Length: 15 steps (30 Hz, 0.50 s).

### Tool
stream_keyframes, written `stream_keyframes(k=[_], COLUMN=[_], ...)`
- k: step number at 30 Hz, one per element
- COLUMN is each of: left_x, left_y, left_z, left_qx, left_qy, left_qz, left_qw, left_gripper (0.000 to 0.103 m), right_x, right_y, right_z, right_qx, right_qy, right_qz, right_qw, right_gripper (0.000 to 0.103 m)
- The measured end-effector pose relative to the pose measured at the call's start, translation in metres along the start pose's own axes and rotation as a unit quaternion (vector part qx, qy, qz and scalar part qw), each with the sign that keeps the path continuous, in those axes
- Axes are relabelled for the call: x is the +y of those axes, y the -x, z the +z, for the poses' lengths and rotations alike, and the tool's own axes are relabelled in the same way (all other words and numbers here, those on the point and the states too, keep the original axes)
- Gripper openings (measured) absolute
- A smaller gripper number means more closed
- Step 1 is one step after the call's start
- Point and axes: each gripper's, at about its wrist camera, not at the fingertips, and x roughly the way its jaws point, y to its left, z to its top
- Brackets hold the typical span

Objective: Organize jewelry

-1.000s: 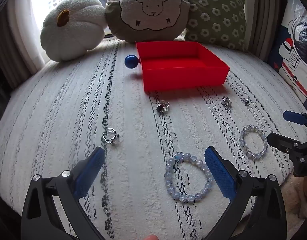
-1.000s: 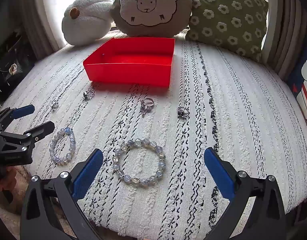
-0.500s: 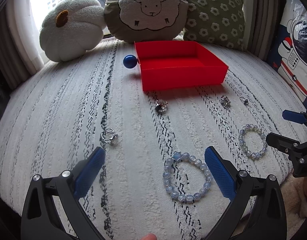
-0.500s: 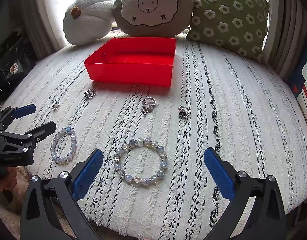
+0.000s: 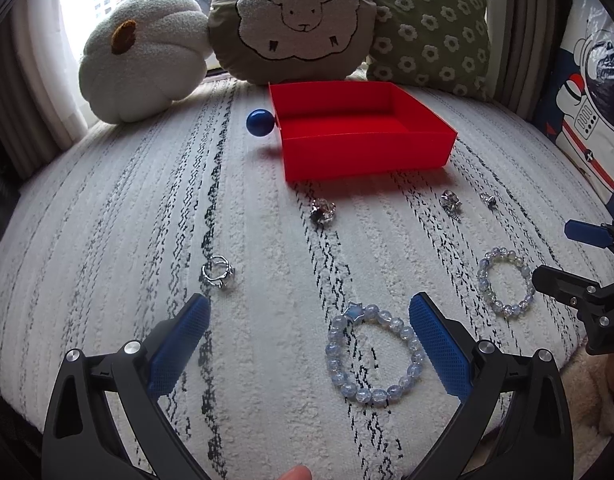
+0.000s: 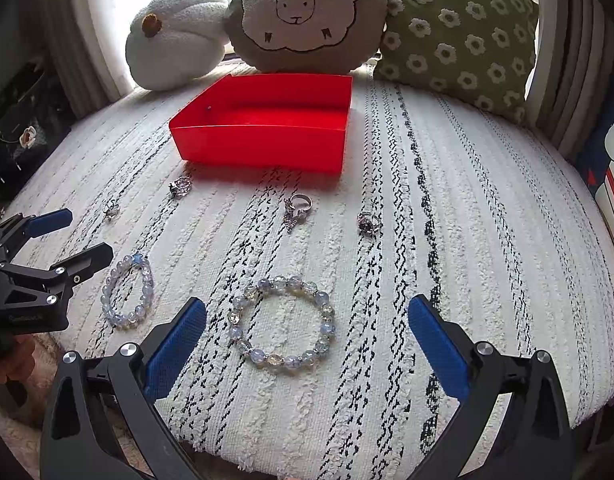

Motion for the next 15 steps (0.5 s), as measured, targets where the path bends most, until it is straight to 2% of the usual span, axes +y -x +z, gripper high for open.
stream_keyframes(k=[15], left_x=[0.0000], left_y=[0.0025], left_z=[-0.0002], left_qx=[-0.004], left_qy=[0.001], left_qz=[-0.002], left_qw=[1.0000], left_gripper=[0.096], right_x=[0.0020], right_y=[-0.0013], right_z=[-0.0006], right_qx=[0.000], right_qy=[0.000], right_qz=[0.000], right_qw=[1.000], right_gripper=[0.099])
